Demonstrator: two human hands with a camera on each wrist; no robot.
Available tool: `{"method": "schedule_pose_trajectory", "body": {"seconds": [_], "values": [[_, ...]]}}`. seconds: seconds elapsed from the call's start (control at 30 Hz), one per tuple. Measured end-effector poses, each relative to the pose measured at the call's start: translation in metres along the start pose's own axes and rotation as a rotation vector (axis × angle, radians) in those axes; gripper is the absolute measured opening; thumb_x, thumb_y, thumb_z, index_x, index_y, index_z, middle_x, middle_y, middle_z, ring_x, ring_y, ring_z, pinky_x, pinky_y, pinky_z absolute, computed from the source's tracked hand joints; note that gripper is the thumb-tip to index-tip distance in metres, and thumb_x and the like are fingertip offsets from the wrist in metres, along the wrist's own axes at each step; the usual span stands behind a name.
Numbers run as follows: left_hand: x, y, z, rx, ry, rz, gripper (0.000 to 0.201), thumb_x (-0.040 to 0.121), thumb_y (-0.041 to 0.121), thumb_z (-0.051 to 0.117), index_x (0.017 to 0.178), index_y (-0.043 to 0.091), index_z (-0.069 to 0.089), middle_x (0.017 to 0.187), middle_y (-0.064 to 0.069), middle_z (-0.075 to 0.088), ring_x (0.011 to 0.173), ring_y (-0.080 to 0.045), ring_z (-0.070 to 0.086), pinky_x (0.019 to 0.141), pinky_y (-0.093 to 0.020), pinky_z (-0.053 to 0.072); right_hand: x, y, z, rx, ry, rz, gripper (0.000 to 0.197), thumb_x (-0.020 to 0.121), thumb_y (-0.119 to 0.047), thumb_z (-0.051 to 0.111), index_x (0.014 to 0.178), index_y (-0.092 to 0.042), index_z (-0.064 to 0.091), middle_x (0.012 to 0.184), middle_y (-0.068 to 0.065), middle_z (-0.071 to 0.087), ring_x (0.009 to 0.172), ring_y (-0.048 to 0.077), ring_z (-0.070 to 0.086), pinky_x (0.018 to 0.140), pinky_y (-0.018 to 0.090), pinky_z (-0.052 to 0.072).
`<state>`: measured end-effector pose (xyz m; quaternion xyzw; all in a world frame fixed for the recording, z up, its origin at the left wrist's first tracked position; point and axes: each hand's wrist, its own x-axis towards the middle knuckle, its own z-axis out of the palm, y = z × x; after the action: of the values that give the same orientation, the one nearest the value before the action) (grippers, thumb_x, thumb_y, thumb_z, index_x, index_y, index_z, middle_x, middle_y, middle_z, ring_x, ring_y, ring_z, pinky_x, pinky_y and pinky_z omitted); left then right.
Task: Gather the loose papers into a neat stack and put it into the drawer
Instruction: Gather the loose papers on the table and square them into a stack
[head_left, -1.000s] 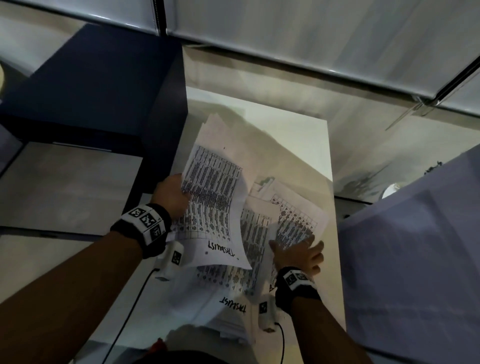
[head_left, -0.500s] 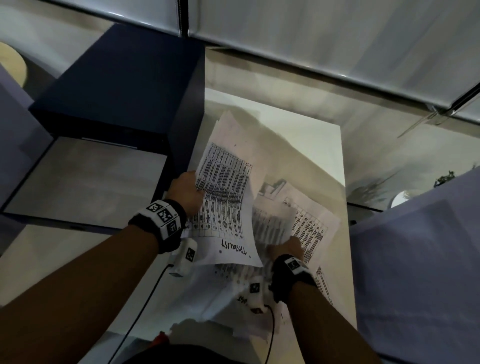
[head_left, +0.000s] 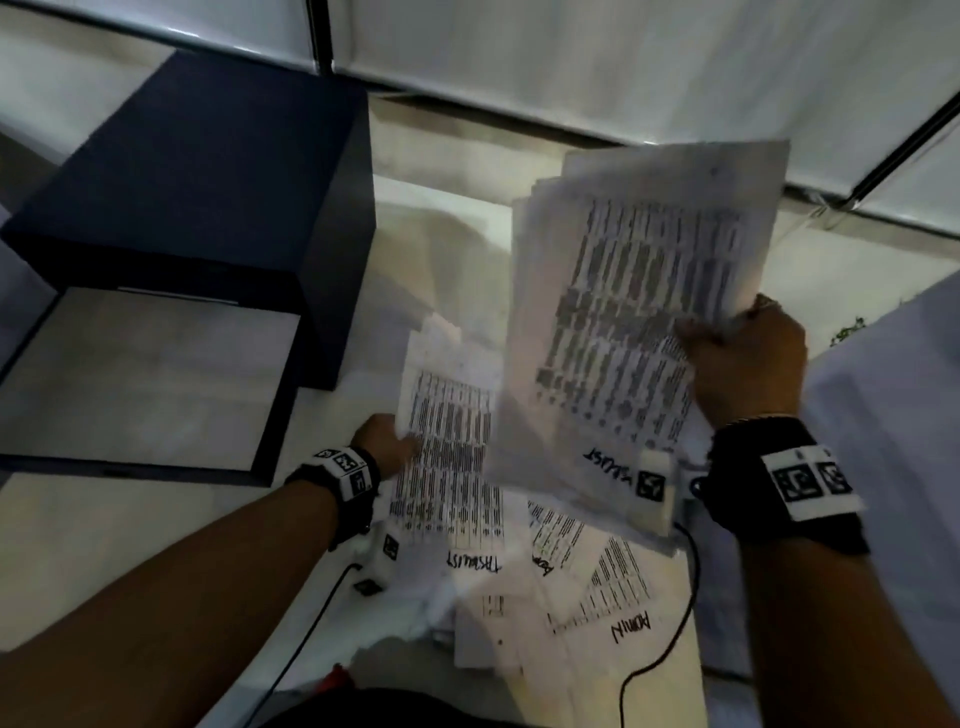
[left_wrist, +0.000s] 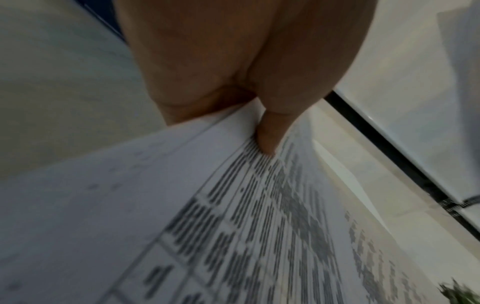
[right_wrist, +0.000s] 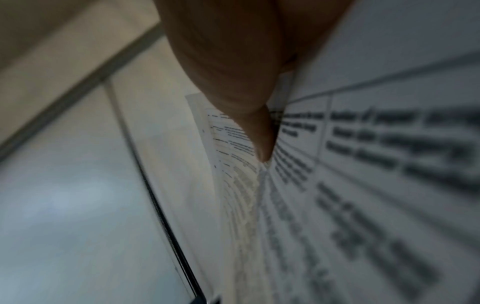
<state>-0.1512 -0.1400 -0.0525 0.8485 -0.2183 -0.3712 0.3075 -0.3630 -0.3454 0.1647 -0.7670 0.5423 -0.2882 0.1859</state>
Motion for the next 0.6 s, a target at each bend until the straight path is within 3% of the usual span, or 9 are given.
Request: {"method": "schedule_pose_trajectory", "body": {"seconds": [0.07, 0.1, 0.17, 0.23, 0.33, 0.37, 0.43, 0.53, 0.6], "values": [[0.0, 0.0, 0.0, 0.011, -0.051, -0.017, 0.028, 0.09, 0.023, 0.065, 0.064, 0.013, 0.059, 0.066, -0.001, 0.057, 0.078, -0.022, 0.059, 0.06, -0.019, 0.04, -0.001, 0.023, 0.029, 0.025, -0.138, 0.068, 0.037, 0.078, -0.03, 0.076, 0.089, 0.002, 0.061, 0.087, 0.021, 0.067, 0.084, 0.036, 0.066, 0.062, 0.034, 0.041], [0.001, -0.002, 0.001, 0.01, -0.081, -0.035, 0.027, 0.089, 0.023, 0.066, 0.064, 0.013, 0.06, 0.069, -0.001, 0.059, 0.079, -0.021, 0.059, 0.062, -0.019, 0.041, -0.007, 0.039, 0.052, 0.027, -0.227, 0.117, 0.039, 0.076, -0.033, 0.076, 0.087, 0.001, 0.059, 0.085, 0.018, 0.067, 0.082, 0.034, 0.067, 0.06, 0.034, 0.042], [0.004, -0.007, 0.004, -0.047, -0.134, -0.047, 0.02, 0.084, 0.027, 0.071, 0.08, 0.007, 0.07, 0.084, -0.005, 0.067, 0.086, -0.021, 0.062, 0.072, -0.022, 0.047, -0.021, 0.075, 0.103, 0.061, -0.397, 0.243, 0.054, 0.073, -0.041, 0.072, 0.107, -0.001, 0.06, 0.105, 0.017, 0.068, 0.095, 0.036, 0.067, 0.072, 0.039, 0.054], [0.005, -0.013, 0.008, -0.173, -0.115, -0.064, 0.03, 0.078, 0.034, 0.071, 0.092, 0.008, 0.073, 0.102, -0.012, 0.071, 0.093, -0.026, 0.065, 0.086, -0.031, 0.053, -0.043, 0.102, 0.145, 0.05, -0.553, 0.357, 0.057, 0.081, -0.032, 0.068, 0.129, -0.007, 0.049, 0.124, 0.014, 0.061, 0.108, 0.035, 0.062, 0.089, 0.041, 0.053], [0.002, -0.013, 0.017, -0.277, -0.087, -0.098, 0.037, 0.094, 0.034, 0.059, 0.12, 0.008, 0.063, 0.125, -0.013, 0.063, 0.113, -0.03, 0.06, 0.102, -0.037, 0.046, -0.08, 0.122, 0.185, 0.02, -0.71, 0.385, 0.056, 0.091, -0.017, 0.059, 0.143, -0.01, 0.036, 0.132, 0.015, 0.057, 0.113, 0.035, 0.059, 0.094, 0.04, 0.05], [0.0, -0.011, 0.02, -0.236, -0.104, -0.079, 0.043, 0.095, 0.035, 0.057, 0.129, 0.009, 0.057, 0.127, -0.009, 0.06, 0.116, -0.028, 0.058, 0.102, -0.034, 0.045, -0.091, 0.12, 0.193, 0.018, -0.747, 0.37, 0.06, 0.094, -0.014, 0.055, 0.148, -0.012, 0.03, 0.14, 0.012, 0.052, 0.12, 0.035, 0.055, 0.101, 0.04, 0.047], [-0.001, -0.011, 0.028, -0.081, -0.101, -0.015, 0.046, 0.09, 0.033, 0.064, 0.129, 0.012, 0.054, 0.123, -0.004, 0.06, 0.111, -0.025, 0.06, 0.095, -0.029, 0.047, -0.104, 0.112, 0.201, 0.009, -0.801, 0.312, 0.062, 0.097, -0.009, 0.047, 0.153, -0.014, 0.021, 0.147, 0.006, 0.043, 0.131, 0.032, 0.046, 0.11, 0.036, 0.038], [-0.004, -0.006, 0.029, -0.011, -0.044, 0.06, 0.044, 0.087, 0.022, 0.064, 0.129, 0.011, 0.053, 0.123, -0.008, 0.062, 0.108, -0.025, 0.06, 0.094, -0.03, 0.048, -0.109, 0.109, 0.195, -0.077, -0.654, 0.327, 0.07, 0.091, -0.028, 0.06, 0.15, -0.015, 0.027, 0.145, 0.012, 0.043, 0.129, 0.033, 0.045, 0.105, 0.04, 0.039], [-0.006, 0.003, 0.015, -0.038, 0.014, 0.119, 0.039, 0.092, 0.019, 0.059, 0.129, 0.011, 0.052, 0.121, -0.004, 0.059, 0.107, -0.02, 0.057, 0.09, -0.025, 0.044, -0.106, 0.118, 0.18, -0.193, -0.471, 0.523, 0.085, 0.079, -0.043, 0.071, 0.147, -0.016, 0.029, 0.145, 0.013, 0.035, 0.129, 0.037, 0.036, 0.105, 0.05, 0.034]]}}
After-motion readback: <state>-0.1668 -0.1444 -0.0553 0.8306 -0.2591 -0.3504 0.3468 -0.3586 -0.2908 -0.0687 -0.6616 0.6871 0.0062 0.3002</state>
